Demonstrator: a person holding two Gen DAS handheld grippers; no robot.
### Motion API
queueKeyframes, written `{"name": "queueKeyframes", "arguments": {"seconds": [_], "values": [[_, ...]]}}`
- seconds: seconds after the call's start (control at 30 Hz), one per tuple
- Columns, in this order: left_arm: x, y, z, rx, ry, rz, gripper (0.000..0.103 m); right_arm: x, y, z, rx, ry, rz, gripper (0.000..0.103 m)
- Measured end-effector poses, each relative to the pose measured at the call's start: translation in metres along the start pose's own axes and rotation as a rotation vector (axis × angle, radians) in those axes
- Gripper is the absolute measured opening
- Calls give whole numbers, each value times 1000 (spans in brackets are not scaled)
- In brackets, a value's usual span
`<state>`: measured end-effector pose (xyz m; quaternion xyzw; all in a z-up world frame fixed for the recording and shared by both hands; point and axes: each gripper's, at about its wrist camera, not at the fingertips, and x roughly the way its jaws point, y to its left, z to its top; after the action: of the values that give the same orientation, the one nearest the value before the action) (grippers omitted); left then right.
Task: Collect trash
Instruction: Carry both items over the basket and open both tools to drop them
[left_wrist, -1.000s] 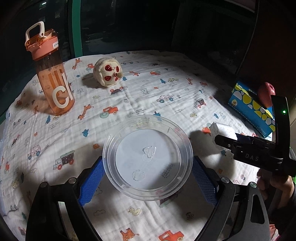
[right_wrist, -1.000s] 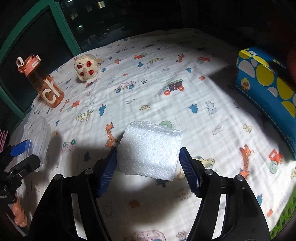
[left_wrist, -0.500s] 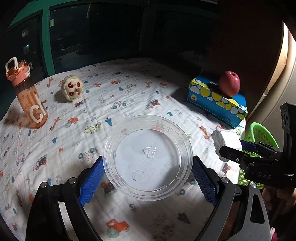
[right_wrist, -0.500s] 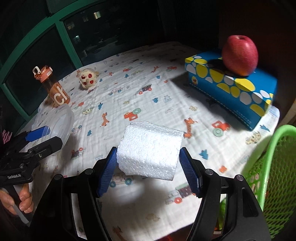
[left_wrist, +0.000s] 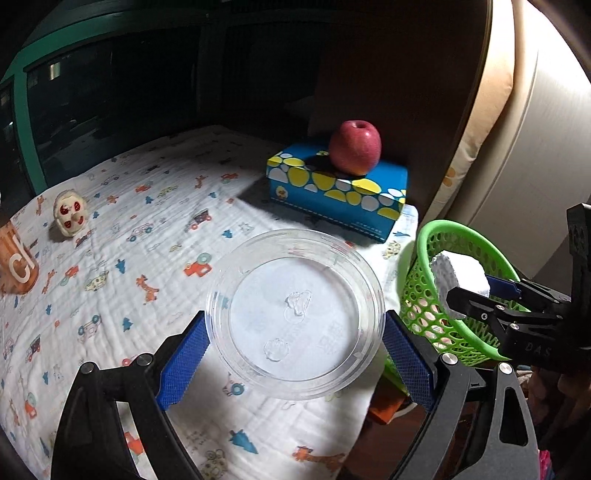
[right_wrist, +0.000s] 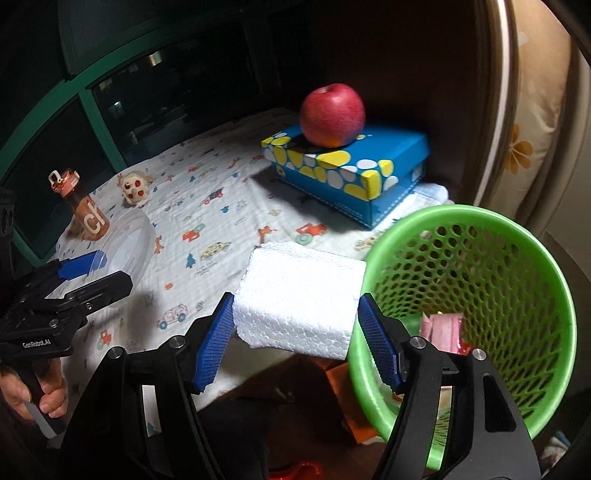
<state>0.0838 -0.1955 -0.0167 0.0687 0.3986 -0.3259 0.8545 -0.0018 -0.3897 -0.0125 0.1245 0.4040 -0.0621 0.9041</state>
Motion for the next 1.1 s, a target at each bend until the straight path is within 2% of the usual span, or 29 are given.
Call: {"name": "queueKeyframes", "arguments": {"seconds": [0.33, 0.67, 0.77, 1.1], "values": [[11, -57, 15, 81, 8, -65, 89, -21, -60, -13, 76, -11, -94, 67], [25, -95, 25, 145, 20, -97, 89, -31, -99, -24, 131, -11, -157, 69], [29, -106, 27, 165, 25, -105, 89, -38, -111, -27, 151, -20, -173, 75], [47, -149, 30, 227, 61, -143, 89, -68, -134, -34, 186, -58, -196, 75]]}}
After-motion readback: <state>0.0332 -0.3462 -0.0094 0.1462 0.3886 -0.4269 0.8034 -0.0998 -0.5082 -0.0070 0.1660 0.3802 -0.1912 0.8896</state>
